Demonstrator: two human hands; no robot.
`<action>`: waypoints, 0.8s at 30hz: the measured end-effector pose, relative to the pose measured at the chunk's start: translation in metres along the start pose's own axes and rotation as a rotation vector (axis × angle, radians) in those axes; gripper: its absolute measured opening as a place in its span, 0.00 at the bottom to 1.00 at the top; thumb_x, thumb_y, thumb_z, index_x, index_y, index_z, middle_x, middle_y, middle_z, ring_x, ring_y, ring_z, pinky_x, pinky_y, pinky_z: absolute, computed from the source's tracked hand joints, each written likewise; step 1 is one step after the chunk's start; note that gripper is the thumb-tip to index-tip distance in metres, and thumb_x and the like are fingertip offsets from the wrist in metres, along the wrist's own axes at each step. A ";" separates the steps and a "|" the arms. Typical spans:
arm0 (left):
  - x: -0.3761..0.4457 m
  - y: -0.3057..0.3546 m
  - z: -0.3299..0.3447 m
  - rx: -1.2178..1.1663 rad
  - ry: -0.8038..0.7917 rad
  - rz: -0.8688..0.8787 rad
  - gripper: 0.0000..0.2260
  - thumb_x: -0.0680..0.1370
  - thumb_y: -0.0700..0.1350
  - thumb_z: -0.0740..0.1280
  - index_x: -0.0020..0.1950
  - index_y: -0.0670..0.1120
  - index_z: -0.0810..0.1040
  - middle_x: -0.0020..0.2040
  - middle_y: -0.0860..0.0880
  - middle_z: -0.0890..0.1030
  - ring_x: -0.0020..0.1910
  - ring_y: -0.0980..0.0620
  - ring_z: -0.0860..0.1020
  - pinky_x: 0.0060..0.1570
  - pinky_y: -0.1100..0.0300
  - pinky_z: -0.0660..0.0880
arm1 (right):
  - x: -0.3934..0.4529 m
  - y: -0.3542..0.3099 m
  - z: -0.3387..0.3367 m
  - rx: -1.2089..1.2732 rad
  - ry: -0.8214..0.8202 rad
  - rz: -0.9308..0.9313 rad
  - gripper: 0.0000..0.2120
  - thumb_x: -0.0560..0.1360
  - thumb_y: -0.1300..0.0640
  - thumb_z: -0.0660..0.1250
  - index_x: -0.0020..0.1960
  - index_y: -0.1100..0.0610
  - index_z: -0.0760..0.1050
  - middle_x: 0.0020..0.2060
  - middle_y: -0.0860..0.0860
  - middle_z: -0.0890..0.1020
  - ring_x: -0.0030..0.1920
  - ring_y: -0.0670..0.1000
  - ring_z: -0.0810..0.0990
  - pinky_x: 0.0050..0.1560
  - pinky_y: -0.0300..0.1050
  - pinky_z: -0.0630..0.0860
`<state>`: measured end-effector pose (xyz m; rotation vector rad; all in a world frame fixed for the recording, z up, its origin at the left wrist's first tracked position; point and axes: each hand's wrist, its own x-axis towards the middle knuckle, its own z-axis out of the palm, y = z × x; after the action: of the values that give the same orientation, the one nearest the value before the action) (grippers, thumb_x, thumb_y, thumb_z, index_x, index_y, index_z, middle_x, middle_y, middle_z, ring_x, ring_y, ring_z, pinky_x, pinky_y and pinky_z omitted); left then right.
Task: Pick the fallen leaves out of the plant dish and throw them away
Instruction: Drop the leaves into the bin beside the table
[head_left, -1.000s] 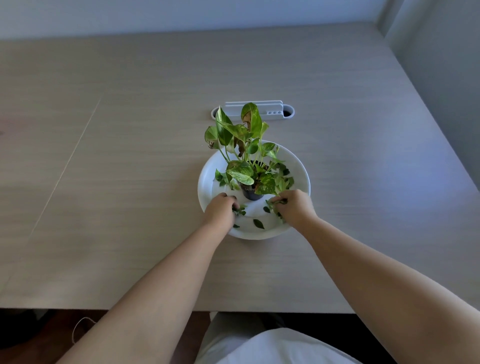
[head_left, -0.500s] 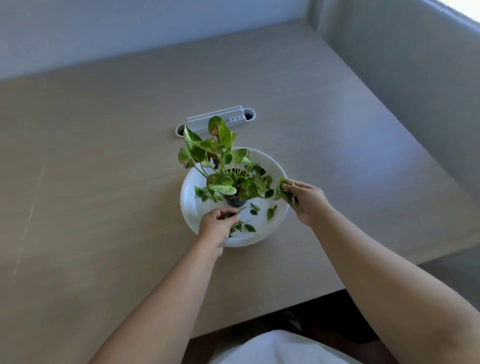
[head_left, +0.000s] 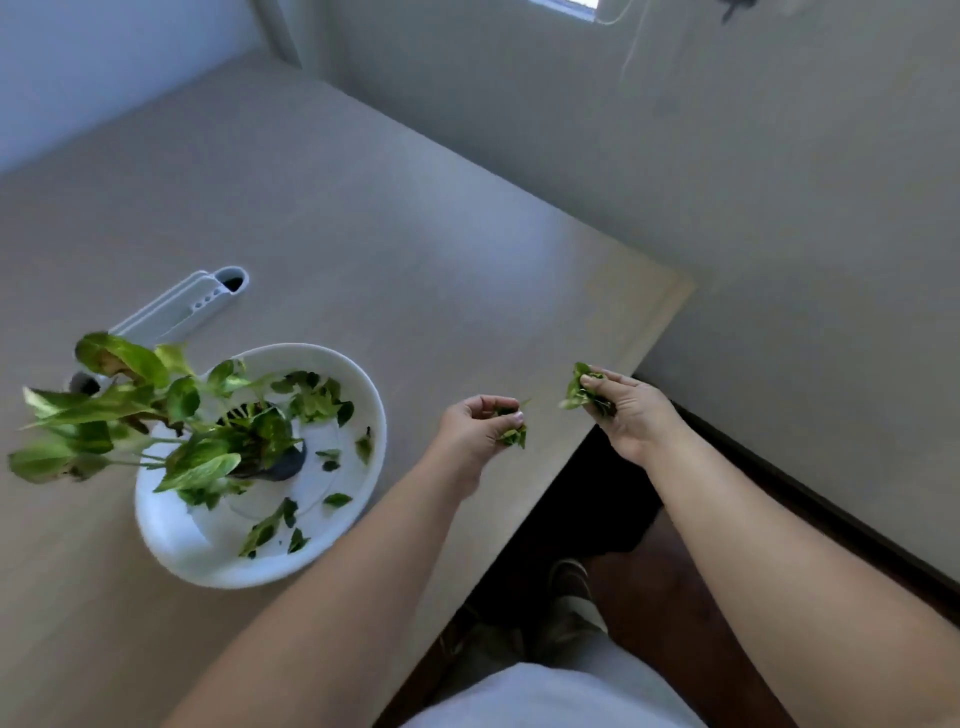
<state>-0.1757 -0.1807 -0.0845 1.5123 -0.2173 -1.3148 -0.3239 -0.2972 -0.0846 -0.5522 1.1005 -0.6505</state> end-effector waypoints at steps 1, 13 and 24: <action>0.005 -0.003 0.020 0.031 -0.041 -0.009 0.08 0.73 0.29 0.69 0.40 0.42 0.78 0.36 0.45 0.78 0.35 0.52 0.77 0.36 0.64 0.78 | 0.001 -0.008 -0.019 0.015 0.040 -0.014 0.07 0.74 0.71 0.66 0.45 0.62 0.79 0.28 0.49 0.85 0.29 0.44 0.83 0.32 0.34 0.80; 0.053 -0.053 0.196 0.249 -0.201 -0.130 0.05 0.73 0.34 0.72 0.44 0.44 0.81 0.40 0.46 0.82 0.39 0.50 0.82 0.48 0.56 0.81 | 0.041 -0.070 -0.173 -0.116 0.311 0.009 0.07 0.73 0.71 0.67 0.43 0.61 0.80 0.30 0.49 0.85 0.34 0.46 0.83 0.31 0.35 0.79; 0.116 -0.096 0.233 0.434 -0.040 -0.233 0.07 0.76 0.42 0.69 0.52 0.47 0.83 0.48 0.46 0.84 0.46 0.49 0.83 0.48 0.56 0.80 | 0.122 -0.054 -0.224 -0.307 0.468 0.124 0.09 0.75 0.65 0.67 0.44 0.54 0.82 0.48 0.55 0.83 0.50 0.52 0.81 0.47 0.42 0.75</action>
<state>-0.3634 -0.3570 -0.1877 1.9217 -0.3799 -1.5522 -0.5059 -0.4411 -0.2033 -0.6025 1.6792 -0.5159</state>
